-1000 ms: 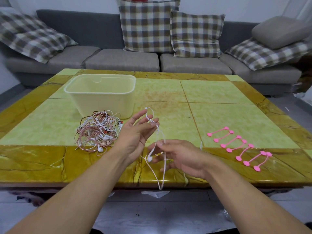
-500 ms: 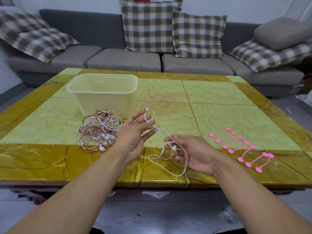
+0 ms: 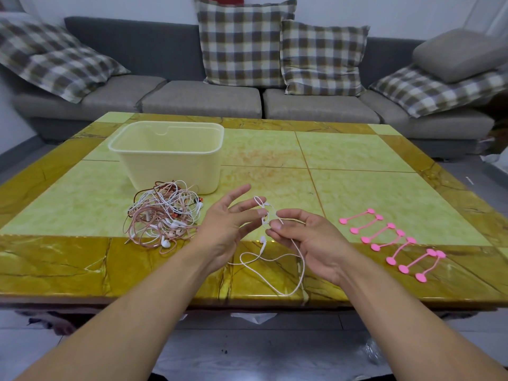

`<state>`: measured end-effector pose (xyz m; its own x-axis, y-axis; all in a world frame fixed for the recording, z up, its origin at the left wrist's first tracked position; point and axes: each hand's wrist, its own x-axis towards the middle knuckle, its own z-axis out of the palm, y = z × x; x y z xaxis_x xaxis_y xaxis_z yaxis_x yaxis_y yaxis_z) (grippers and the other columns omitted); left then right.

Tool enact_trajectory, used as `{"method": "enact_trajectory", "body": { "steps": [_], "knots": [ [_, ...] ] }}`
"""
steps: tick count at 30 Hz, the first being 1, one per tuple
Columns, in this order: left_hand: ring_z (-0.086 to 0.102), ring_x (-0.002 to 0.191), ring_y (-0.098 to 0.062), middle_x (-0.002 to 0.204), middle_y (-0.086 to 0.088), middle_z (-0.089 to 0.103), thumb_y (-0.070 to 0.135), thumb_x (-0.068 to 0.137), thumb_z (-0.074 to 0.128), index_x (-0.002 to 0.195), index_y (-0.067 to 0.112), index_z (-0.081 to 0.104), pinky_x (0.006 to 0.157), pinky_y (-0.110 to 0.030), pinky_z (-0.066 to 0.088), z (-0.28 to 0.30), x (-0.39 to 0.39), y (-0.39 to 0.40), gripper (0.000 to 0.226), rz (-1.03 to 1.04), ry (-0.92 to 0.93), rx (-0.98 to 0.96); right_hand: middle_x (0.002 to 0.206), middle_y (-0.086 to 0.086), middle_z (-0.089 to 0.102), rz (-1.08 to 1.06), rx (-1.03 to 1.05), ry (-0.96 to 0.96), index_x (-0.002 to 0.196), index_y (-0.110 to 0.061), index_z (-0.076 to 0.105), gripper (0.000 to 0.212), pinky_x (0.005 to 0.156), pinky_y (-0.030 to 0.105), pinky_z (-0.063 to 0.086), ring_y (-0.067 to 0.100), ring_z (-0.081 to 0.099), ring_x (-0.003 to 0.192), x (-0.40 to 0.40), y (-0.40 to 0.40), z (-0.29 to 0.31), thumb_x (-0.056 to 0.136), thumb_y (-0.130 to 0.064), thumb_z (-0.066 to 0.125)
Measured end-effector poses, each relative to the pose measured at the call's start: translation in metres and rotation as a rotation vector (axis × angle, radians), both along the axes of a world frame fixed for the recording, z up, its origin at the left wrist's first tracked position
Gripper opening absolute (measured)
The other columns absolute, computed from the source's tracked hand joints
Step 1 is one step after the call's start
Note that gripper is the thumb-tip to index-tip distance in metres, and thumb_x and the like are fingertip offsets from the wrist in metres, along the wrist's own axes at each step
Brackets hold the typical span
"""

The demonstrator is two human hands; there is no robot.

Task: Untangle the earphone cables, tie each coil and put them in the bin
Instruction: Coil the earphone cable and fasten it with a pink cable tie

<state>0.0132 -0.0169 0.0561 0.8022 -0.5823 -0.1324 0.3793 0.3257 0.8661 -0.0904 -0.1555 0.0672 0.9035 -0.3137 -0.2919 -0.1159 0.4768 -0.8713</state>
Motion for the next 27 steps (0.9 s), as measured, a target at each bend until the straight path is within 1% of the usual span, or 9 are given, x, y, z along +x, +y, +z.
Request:
{"method": "enact_trajectory", "body": {
  "steps": [5,9,11,13,15,17,20,23,27],
  "knots": [
    [0.073,0.084,-0.019,0.113,-0.013,0.074,-0.011,0.075,0.075,0.133,0.014,0.059,0.081,-0.027,0.06,-0.0023,-0.002,-0.0024,0.065,-0.011,-0.01,0.006,0.082,0.014,0.075,-0.01,-0.004,-0.029,0.11,0.0,0.061,0.037,0.072,0.026,0.061,0.022,0.074,0.077,-0.0002,0.0016,0.0024,0.078,0.013,0.073],
    [0.072,0.082,-0.018,0.098,-0.008,0.073,-0.013,0.074,0.075,0.13,0.013,0.061,0.081,-0.027,0.061,-0.0037,-0.0016,-0.0042,0.063,0.033,-0.01,-0.003,0.077,0.011,0.071,0.025,-0.046,-0.004,0.112,0.0,0.063,0.041,0.067,0.023,0.059,0.021,0.071,0.074,-0.0007,0.0034,0.0016,0.075,0.009,0.077],
    [0.072,0.08,-0.018,0.095,-0.007,0.072,-0.014,0.074,0.075,0.129,0.012,0.061,0.08,-0.027,0.061,-0.0036,-0.0023,-0.0043,0.062,0.039,-0.015,0.003,0.077,0.009,0.07,0.043,-0.074,0.027,0.112,0.0,0.065,0.038,0.065,0.021,0.058,0.02,0.07,0.073,-0.0006,0.0054,-0.0008,0.077,0.008,0.077],
    [0.072,0.077,-0.017,0.093,-0.007,0.071,-0.015,0.074,0.074,0.128,0.012,0.062,0.075,-0.025,0.06,-0.0031,-0.0033,-0.0046,0.061,0.027,-0.019,0.009,0.077,0.007,0.069,0.051,-0.126,0.044,0.112,-0.001,0.068,0.033,0.062,0.019,0.056,0.016,0.068,0.068,-0.0001,0.0076,-0.0027,0.08,0.006,0.077],
    [0.071,0.075,-0.017,0.091,-0.006,0.071,-0.016,0.074,0.074,0.128,0.011,0.062,0.071,-0.023,0.058,-0.0029,-0.004,-0.0052,0.061,0.015,-0.025,0.014,0.075,0.005,0.069,0.044,-0.199,0.058,0.107,-0.004,0.072,0.027,0.059,0.018,0.053,0.011,0.066,0.063,0.0005,0.0091,-0.0039,0.081,0.001,0.079],
    [0.071,0.076,-0.017,0.09,-0.005,0.072,-0.017,0.074,0.074,0.127,0.012,0.063,0.072,-0.024,0.058,-0.003,-0.0037,-0.0054,0.061,0.015,-0.044,0.023,0.074,0.003,0.068,0.029,-0.264,0.075,0.1,-0.006,0.074,0.018,0.058,0.019,0.052,0.009,0.064,0.061,0.001,0.0092,-0.0052,0.083,-0.005,0.079],
    [0.07,0.083,-0.018,0.093,-0.003,0.074,-0.014,0.073,0.076,0.124,0.015,0.065,0.077,-0.025,0.056,-0.0021,-0.0019,-0.0037,0.06,0.004,-0.092,0.055,0.079,0.001,0.07,0.026,-0.348,0.101,0.098,-0.011,0.077,0.012,0.059,0.024,0.053,0.009,0.066,0.067,0.001,0.0067,-0.0054,0.088,-0.016,0.078],
    [0.069,0.083,-0.015,0.093,-0.001,0.075,-0.015,0.075,0.075,0.122,0.015,0.066,0.076,-0.025,0.054,-0.0022,0.0017,-0.0009,0.057,-0.011,-0.115,0.075,0.087,-0.001,0.075,0.047,-0.343,0.098,0.101,-0.011,0.075,0.013,0.062,0.027,0.054,0.008,0.071,0.075,0.0001,0.0023,-0.0034,0.092,-0.021,0.074],
    [0.066,0.082,-0.013,0.088,0.003,0.073,-0.016,0.078,0.071,0.114,0.018,0.071,0.073,-0.025,0.052,-0.0053,0.0036,-0.0024,0.05,0.038,-0.136,0.121,0.093,0.002,0.077,0.058,-0.325,0.102,0.103,-0.013,0.07,0.012,0.054,0.023,0.049,0.01,0.07,0.075,0.0002,0.0003,-0.0006,0.096,-0.023,0.069]
  ]
}}
